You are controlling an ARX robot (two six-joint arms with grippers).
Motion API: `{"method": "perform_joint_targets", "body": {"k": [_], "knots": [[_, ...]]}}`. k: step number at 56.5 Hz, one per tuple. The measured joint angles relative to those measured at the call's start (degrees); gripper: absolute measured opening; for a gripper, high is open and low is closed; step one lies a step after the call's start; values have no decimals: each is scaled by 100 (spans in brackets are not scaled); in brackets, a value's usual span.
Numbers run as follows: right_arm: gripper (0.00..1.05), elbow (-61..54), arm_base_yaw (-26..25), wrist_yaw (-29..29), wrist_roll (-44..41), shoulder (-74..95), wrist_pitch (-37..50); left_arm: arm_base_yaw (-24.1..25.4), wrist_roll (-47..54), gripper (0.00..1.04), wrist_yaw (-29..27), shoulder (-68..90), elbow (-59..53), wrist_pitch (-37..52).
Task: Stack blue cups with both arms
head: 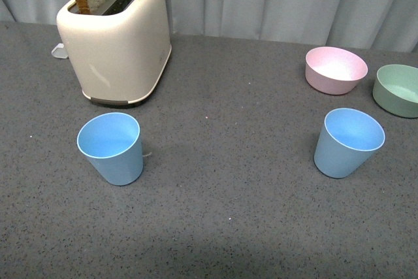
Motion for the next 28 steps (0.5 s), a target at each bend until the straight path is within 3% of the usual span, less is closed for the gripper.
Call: {"method": "perform_joint_targets", "body": {"k": [28], "knots": [[95,0,-2,0,0,0,0,0,0,98,0,0,0,0]]}}
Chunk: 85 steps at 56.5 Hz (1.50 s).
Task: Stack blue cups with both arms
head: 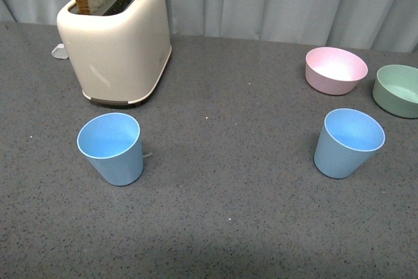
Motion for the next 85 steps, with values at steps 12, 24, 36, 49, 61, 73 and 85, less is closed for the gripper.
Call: {"method": "perform_joint_targets", "body": {"k": [12,24,36,49,61,73,85], "knots": [[95,0,2,0,0,0,0,0,0,98,0,0,0,0],[95,0,0,0,2,0,0,-131,-129,98,-466,107,72,-251],[95,0,0,0,0,0,0,-546,-813,98,-1858,1495,369,-833],[95,0,0,0,0,0,0,-299,-1180,98,-903,4240,935,946],[95,0,0,0,0,0,0,-483,-1193,98,293,7622,2356,1169],[95,0,0,-2,0,0,0,-619,-1290,98,372,8950,3270,850],[95,0,0,0,0,-2,0,-750,-1318,98,339,9602,3768,588]]}}
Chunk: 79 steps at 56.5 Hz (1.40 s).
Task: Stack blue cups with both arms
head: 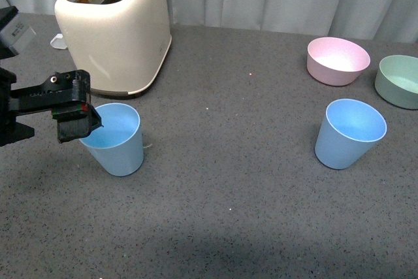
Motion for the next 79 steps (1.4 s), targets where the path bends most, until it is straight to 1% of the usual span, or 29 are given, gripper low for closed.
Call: {"method": "perform_joint_targets", "body": {"k": [24,34,45,46,48,50,56,58,69,72,79], "knots": [[95,0,0,0,0,2,0,37,-219,97,33,1058,938,-608],[95,0,0,0,0,2,0,39,-378,73,24,1200,1108,-743],[95,0,0,0,0,2,0,-15,-535,35,26,1202,1126,-852],[95,0,0,-2,0,2,0,-20,-535,33,26,1202,1128,-861],[95,0,0,0,0,2,0,-33,-560,26,28,1202,1132,-890],[95,0,0,0,0,2,0,-39,-564,22,31,1202,1134,-903],[95,0,0,0,0,2,0,-59,-597,6,55,1187,1143,-964],[95,0,0,0,0,2,0,-70,-610,3,61,1178,1145,-984],[95,0,0,0,0,2,0,-293,-614,4,-44,1010,1237,-1119],[95,0,0,-2,0,0,0,-446,-621,4,-83,1003,1335,-1169],[95,0,0,0,0,2,0,-1062,-754,4,-170,1117,1727,-1233]]}}
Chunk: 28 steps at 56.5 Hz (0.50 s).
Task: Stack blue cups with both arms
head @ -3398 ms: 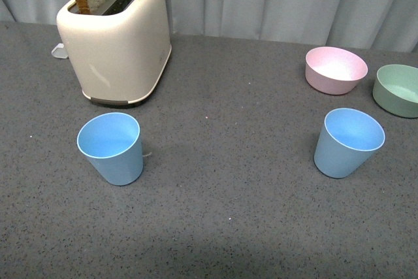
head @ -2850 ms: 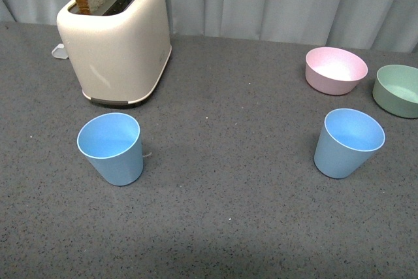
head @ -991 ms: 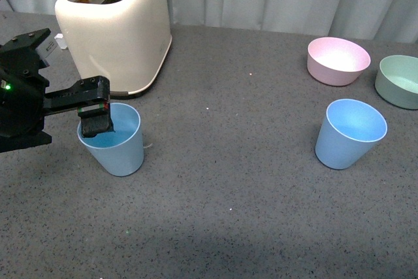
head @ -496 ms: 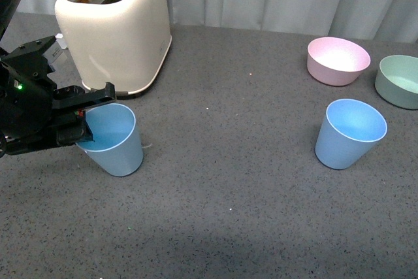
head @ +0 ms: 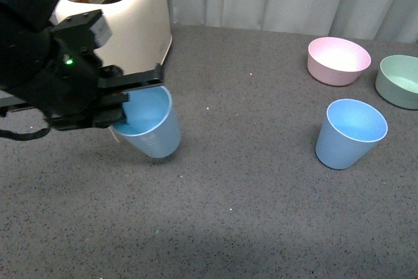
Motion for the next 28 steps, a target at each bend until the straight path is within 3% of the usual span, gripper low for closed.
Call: {"method": "perform_joint_targets", "body": {"k": [14,28], "knots": [[95,0,0,0,0,0,0,-944,-470,4,-107,706,695,-199],[95,0,0,0,0,0,0,-1235,-684,4,-168,1014,1032,-302]]}}
